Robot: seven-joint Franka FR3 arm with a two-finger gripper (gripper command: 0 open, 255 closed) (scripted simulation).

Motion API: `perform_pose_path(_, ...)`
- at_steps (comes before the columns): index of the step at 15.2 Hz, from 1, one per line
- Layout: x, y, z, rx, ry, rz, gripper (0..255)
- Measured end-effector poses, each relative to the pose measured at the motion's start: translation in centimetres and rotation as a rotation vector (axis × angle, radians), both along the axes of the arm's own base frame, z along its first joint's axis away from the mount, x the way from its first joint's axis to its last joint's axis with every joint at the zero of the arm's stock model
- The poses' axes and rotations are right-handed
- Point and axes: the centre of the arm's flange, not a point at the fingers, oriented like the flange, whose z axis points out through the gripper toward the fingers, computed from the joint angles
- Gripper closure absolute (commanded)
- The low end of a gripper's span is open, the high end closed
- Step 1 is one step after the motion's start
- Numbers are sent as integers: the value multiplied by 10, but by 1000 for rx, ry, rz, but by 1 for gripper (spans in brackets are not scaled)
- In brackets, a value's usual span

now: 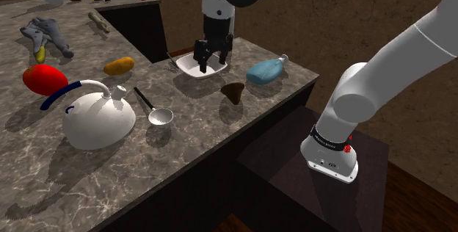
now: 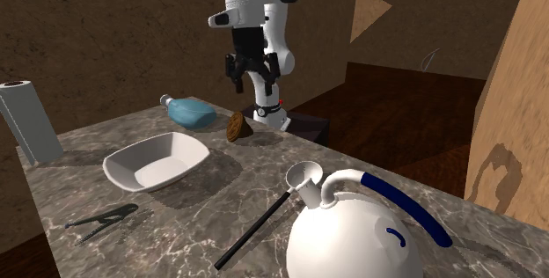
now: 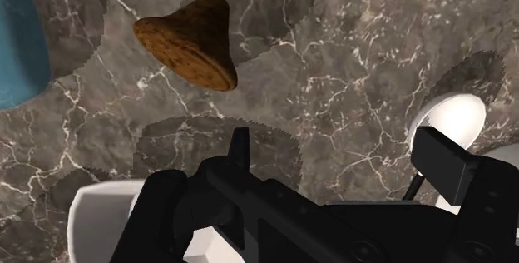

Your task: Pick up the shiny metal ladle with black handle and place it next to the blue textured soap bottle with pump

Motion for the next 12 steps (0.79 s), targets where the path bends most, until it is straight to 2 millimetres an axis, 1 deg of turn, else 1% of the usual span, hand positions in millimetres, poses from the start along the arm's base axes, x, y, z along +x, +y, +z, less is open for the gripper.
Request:
perform_pose_path(2, 15, 13, -12, -1, -7, -19, 0)
perform_pose_path(5, 37, 43, -29, -2, -18, -45, 0)
perform_pose_path(6, 43, 50, -37, -3, -21, -55, 0)
perform_pose_path(10, 75, 79, -59, -4, -35, -90, 0)
perform_pose_path(12, 93, 101, -70, -3, -43, -108, 0)
